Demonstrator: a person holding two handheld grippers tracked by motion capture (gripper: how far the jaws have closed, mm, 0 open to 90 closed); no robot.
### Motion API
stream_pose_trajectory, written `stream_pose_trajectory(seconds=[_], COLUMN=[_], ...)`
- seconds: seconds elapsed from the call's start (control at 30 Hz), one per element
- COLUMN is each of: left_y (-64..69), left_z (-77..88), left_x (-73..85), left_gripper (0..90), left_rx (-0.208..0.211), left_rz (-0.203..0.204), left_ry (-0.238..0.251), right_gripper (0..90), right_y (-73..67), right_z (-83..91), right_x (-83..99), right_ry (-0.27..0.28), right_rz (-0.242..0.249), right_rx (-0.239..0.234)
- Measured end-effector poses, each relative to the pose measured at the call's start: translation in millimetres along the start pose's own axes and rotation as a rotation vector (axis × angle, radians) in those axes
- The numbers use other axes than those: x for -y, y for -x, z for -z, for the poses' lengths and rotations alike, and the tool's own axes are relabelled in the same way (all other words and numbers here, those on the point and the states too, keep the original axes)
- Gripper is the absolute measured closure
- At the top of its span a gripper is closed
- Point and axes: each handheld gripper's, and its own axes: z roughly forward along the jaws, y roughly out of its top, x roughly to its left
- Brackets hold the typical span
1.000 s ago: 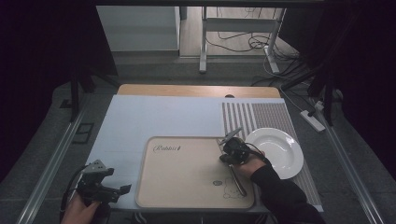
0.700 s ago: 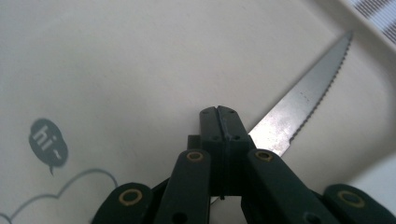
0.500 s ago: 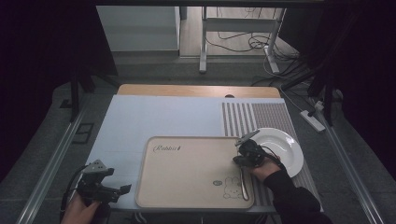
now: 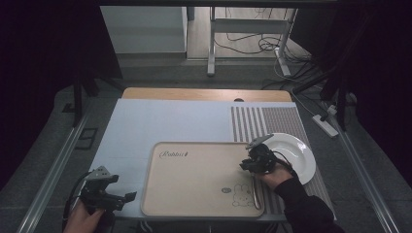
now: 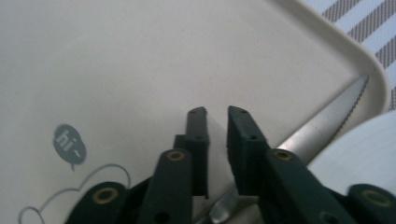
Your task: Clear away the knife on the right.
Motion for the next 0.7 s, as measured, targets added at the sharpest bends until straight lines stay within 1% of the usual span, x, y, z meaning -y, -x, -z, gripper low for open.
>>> stream_pose_trajectory(seconds=[0.1, 0.2, 0.23, 0.5, 0.57, 0.6, 0.7], left_y=[0.0, -0.2, -0.1, 0.0, 0.1, 0.1, -0.1], left_z=[0.1, 0.0, 0.1, 0.1, 0.1, 0.1, 0.1], left_x=[0.0, 0.0, 0.0, 0.0, 0.0, 0.0, 0.0], left_gripper=[1.7, 1.7, 1.7, 1.7, 1.7, 1.6, 1.6], left_rx=[0.000, 0.001, 0.001, 0.001, 0.000, 0.000, 0.001], left_rz=[0.000, 0.001, 0.000, 0.000, 0.000, 0.000, 0.001], left_ry=[0.000, 0.000, 0.000, 0.000, 0.000, 0.000, 0.000], right_gripper=[65.3, 58.7, 55.6, 42.5, 37.1, 33.6, 28.7], right_y=[-3.1, -4.1, -4.4, -5.7, -6.2, -6.9, -8.2], right_z=[1.4, 3.3, 4.6, 13.8, 15.3, 15.9, 17.8], right_x=[-1.8, -2.2, -2.1, 0.9, 1.2, 1.3, 1.2], right_ry=[0.018, 0.034, 0.039, 0.074, 0.083, 0.088, 0.097], right_rz=[0.002, 0.002, -0.004, -0.042, -0.041, -0.041, -0.035], right_rx=[0.004, 0.005, 0.004, 0.002, 0.007, 0.017, 0.015])
